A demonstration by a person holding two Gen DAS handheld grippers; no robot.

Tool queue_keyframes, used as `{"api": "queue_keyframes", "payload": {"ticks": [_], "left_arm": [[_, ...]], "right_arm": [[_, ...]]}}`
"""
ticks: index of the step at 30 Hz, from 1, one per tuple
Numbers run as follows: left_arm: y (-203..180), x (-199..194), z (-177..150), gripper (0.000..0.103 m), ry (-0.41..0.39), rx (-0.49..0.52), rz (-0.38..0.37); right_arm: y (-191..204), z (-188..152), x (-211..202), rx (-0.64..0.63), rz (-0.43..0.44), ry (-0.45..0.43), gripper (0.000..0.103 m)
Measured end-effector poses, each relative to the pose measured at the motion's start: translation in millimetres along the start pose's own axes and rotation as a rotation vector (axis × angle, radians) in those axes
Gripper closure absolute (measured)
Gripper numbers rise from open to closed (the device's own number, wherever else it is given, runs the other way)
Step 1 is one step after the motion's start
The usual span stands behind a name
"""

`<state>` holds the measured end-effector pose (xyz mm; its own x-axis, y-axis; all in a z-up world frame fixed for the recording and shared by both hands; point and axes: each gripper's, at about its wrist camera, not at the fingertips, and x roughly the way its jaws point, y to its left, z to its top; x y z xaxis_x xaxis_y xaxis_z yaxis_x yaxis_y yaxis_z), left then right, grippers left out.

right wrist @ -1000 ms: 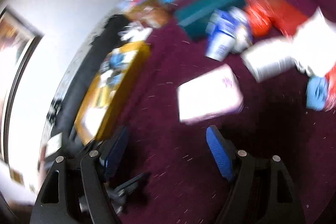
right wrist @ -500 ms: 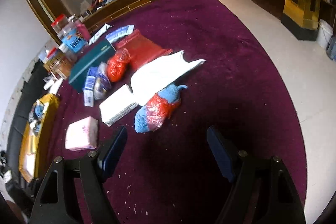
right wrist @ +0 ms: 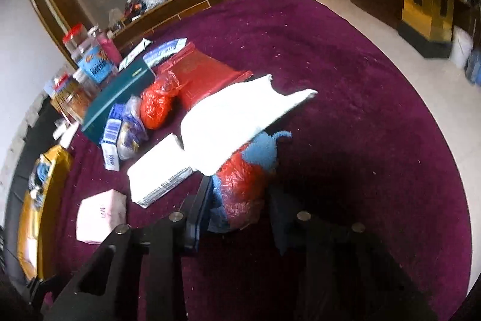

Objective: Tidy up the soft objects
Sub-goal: 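Grasp the pink tissue pack with the left tool while the right tool grasps the red mesh bag, then carry the pink pack and red mesh bag over the tray and open both tools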

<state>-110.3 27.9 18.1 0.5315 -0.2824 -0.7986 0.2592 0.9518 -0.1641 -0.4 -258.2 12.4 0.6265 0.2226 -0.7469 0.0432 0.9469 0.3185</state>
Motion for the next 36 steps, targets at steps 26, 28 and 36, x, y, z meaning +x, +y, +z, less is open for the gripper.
{"api": "queue_keyframes", "payload": {"ticks": [26,28,36], "left_arm": [[-69,99,113,0.025,0.0,0.493,0.092],[-63,94,115,0.037,0.024,0.417,0.046],[-44,27,85,0.038,-0.062,0.274,-0.043]], "right_arm": [[-12,-3,-3,0.065,0.112,0.02,0.07],[-12,-2,-3,0.064,0.112,0.02,0.07],[-14,-1,-2,0.068,0.118,0.013,0.07]]}}
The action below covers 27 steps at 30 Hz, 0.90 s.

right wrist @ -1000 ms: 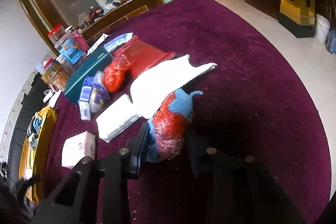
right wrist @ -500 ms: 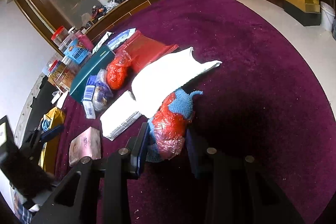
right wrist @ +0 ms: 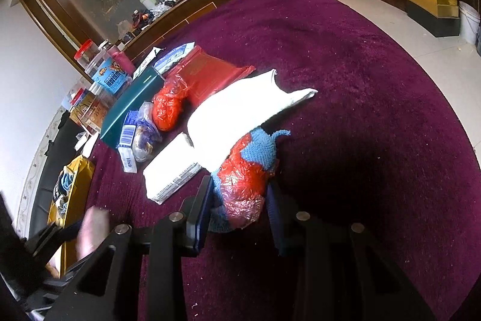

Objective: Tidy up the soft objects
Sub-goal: 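Carry the pink pack and red mesh bag over the tray and open both tools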

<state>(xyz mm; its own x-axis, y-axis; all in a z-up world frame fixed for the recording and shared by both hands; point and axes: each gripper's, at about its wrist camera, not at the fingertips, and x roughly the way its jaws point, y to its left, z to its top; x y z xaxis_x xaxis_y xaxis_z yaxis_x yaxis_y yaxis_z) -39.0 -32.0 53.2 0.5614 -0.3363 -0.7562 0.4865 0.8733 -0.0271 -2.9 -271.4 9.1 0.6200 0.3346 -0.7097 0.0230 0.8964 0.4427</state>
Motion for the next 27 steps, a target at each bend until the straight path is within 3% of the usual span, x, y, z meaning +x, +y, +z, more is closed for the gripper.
{"api": "queue_keyframes", "payload": {"ticks": [4,8,13,17,22,27], "left_arm": [[5,-38,-24,0.038,-0.057,-0.092,-0.028],[33,-81,-57,0.038,-0.114,-0.214,-0.028],[83,-132,-100,0.038,-0.172,-0.357,0.047],[126,-165,-138,0.037,-0.198,-0.463,0.138],[170,-184,-178,0.037,-0.238,-0.605,0.18],[183,-187,-180,0.037,-0.257,-0.635,0.205]], "right_arm": [[0,0,1,-0.006,-0.004,-0.002,0.07],[5,-1,0,-0.028,-0.029,-0.012,0.07],[16,-8,-8,-0.066,-0.039,0.001,0.07],[29,-28,-38,-0.077,0.006,0.003,0.07],[65,-49,-73,-0.157,0.051,-0.015,0.07],[128,-68,-72,-0.272,0.14,0.026,0.07]]}}
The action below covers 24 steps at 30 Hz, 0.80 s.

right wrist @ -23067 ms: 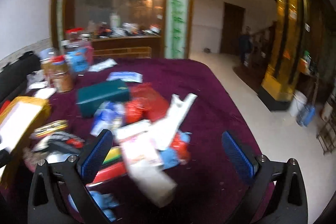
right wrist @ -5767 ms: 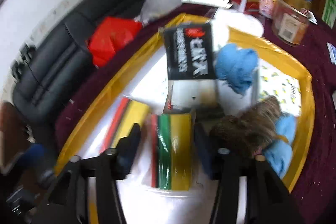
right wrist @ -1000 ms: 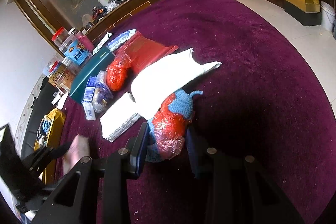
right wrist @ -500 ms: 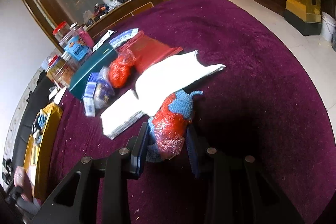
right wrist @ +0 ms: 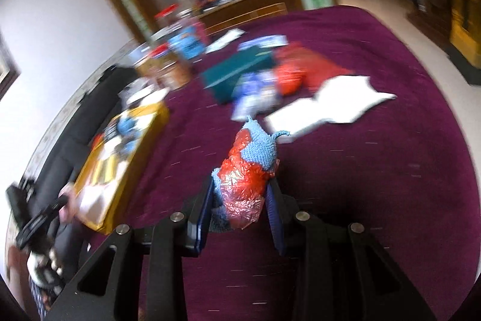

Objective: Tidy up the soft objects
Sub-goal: 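Carry the pink pack and red mesh bag over the tray and open both tools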

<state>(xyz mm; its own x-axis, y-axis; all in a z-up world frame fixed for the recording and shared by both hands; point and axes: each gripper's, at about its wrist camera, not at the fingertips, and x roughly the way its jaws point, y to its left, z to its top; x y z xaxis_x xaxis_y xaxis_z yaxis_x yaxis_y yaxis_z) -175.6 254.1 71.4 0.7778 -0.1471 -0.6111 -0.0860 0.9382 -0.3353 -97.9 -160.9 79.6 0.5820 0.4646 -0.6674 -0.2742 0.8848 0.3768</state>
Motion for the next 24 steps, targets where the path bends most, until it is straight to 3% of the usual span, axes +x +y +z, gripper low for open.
{"api": "queue_keyframes", "payload": {"ticks": [8,13,16,19,22,24], "left_arm": [[1,41,19,0.037,0.083,-0.029,-0.025],[-19,76,24,0.034,0.135,-0.014,-0.053],[-18,84,25,0.031,0.161,-0.058,-0.092],[-6,69,25,0.031,0.14,-0.125,-0.142],[12,36,24,0.027,0.065,-0.169,-0.157],[31,6,22,0.025,-0.014,-0.198,-0.13]], "right_arm": [[112,-8,46,-0.199,0.155,0.094,0.07],[148,-13,65,-0.261,0.177,0.132,0.07],[163,-11,75,-0.292,0.176,0.153,0.07],[180,-9,84,-0.315,0.201,0.176,0.07],[212,-11,102,-0.359,0.269,0.227,0.07],[235,-14,115,-0.393,0.307,0.268,0.07]]}}
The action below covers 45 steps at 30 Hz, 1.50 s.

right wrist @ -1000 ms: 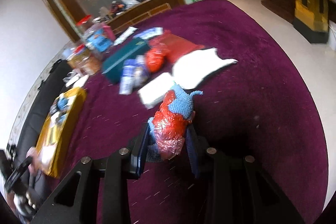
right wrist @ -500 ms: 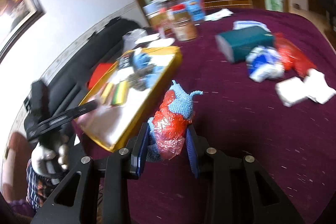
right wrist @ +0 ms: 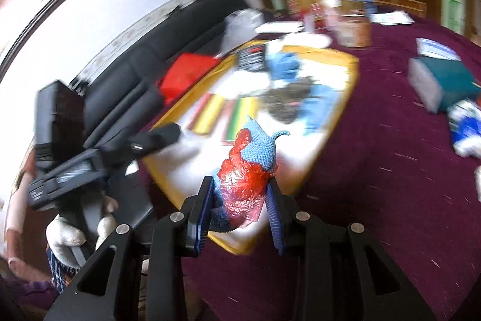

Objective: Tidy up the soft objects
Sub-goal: 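Carry the pink pack and red mesh bag over the tray and open both tools, then move both open tools back to the loose items on the table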

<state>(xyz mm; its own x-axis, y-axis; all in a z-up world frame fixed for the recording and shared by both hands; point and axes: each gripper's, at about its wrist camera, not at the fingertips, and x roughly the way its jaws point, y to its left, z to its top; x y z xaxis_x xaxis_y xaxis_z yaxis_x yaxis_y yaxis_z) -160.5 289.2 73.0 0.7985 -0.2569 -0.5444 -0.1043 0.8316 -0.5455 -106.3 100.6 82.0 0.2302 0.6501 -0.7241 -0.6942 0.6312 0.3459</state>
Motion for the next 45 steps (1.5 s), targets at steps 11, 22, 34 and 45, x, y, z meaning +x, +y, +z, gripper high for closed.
{"api": "queue_keyframes", "payload": {"ticks": [11,22,34,45], "left_arm": [[74,-81,-1,0.02,-0.185,-0.095,0.171],[94,-83,-4,0.02,-0.189,-0.123,0.142],[73,-88,-4,0.008,-0.202,-0.116,0.109],[-7,-45,-13,0.008,-0.094,0.025,0.044]], "right_arm": [[75,38,134,-0.133,0.107,0.307,0.07],[75,76,176,-0.149,-0.079,0.276,0.07],[33,64,46,-0.094,-0.082,0.012,0.025],[-169,-36,-121,0.238,-0.45,-0.173,0.025]]}}
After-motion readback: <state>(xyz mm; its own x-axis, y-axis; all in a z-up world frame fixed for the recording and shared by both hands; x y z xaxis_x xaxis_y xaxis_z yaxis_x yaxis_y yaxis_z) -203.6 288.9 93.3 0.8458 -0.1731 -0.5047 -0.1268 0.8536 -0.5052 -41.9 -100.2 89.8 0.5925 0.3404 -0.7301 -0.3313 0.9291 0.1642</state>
